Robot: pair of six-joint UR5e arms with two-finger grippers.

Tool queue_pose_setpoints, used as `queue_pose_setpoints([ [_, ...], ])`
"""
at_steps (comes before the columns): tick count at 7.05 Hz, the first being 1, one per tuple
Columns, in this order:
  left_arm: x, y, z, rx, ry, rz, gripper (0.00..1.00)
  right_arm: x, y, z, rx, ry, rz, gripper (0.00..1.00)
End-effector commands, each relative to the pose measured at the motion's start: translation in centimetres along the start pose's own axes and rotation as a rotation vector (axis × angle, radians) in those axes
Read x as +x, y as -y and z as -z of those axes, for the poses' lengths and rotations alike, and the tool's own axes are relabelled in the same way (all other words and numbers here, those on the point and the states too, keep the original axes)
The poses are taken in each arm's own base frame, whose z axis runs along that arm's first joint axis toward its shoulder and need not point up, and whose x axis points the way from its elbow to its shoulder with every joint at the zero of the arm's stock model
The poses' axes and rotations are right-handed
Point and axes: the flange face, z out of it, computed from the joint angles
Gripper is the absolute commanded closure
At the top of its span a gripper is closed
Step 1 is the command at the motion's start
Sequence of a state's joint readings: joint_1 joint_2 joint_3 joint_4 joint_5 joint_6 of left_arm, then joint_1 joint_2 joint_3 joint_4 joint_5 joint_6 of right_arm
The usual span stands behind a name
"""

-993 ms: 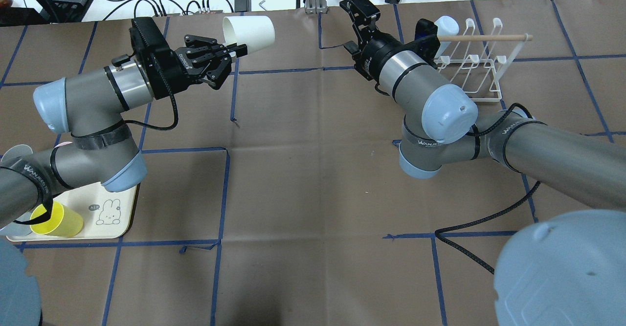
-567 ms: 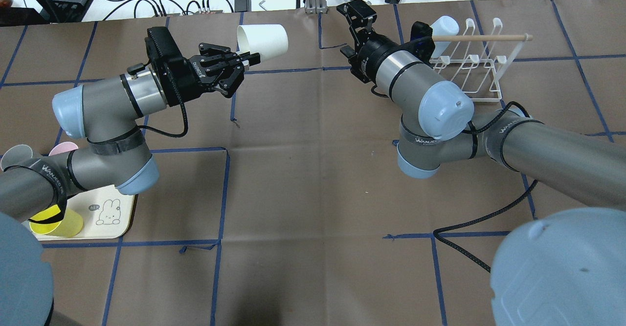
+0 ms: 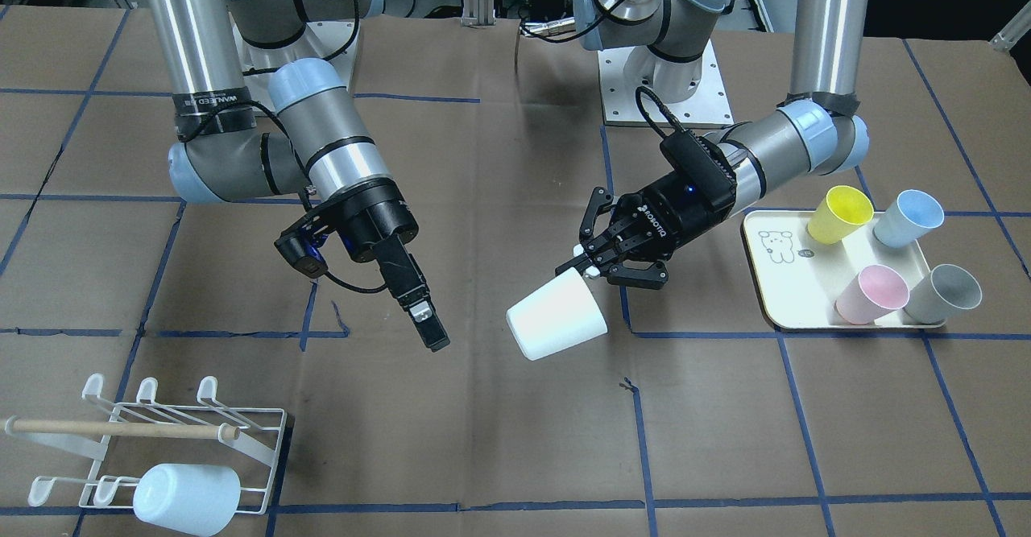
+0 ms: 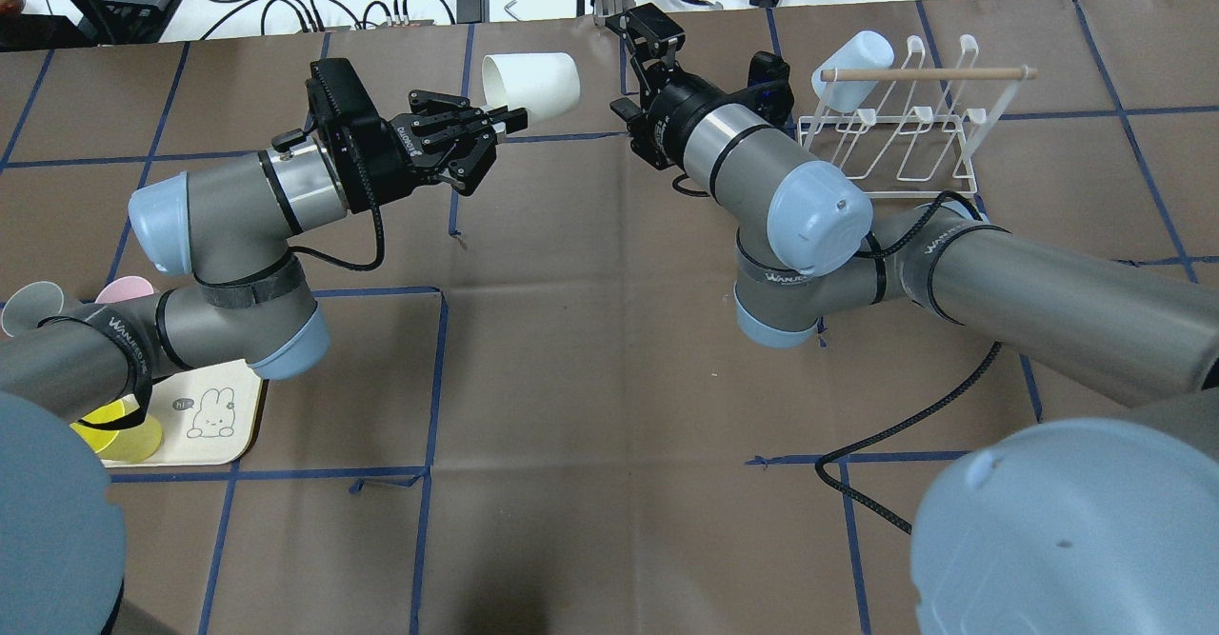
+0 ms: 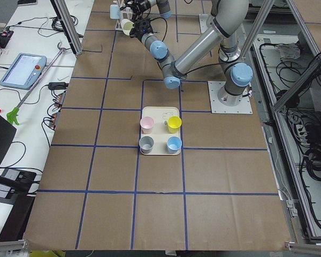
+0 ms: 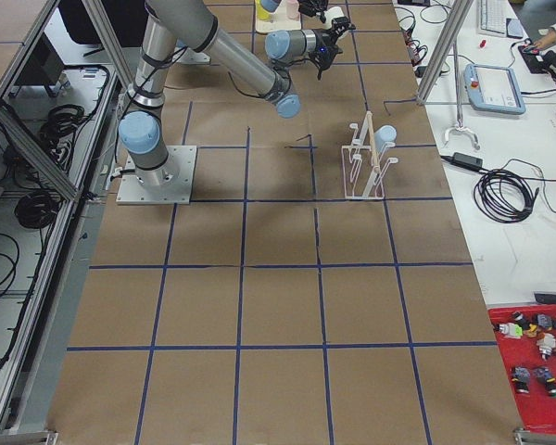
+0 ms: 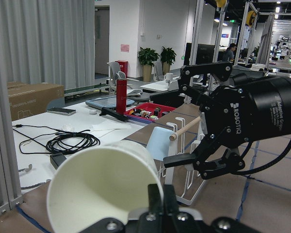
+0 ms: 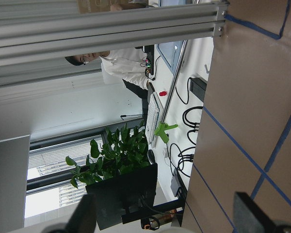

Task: Transfer IKEA cup to right arm and place on rack

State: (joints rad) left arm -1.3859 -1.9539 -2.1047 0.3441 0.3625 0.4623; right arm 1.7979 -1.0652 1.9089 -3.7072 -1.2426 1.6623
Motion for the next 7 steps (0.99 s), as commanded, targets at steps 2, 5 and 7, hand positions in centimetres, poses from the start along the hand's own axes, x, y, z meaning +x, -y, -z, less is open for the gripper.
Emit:
queue_pose_setpoints([
  [2,0.0,0.0,0.0,0.000,0.000,0.004,0.92,1.0,-1.6,-1.2,-0.028,-0.015,-0.051,0.01],
  [5,0.0,0.1,0.0,0.000,0.002,0.017,0.91,0.3,-2.5,-1.5,-0.045,-0.004,-0.066,0.02],
  [7,0.1,0.1,0.0,0.000,0.002,0.015,0.91,0.3,-3.2,-1.6,-0.057,-0.005,-0.123,0.02],
])
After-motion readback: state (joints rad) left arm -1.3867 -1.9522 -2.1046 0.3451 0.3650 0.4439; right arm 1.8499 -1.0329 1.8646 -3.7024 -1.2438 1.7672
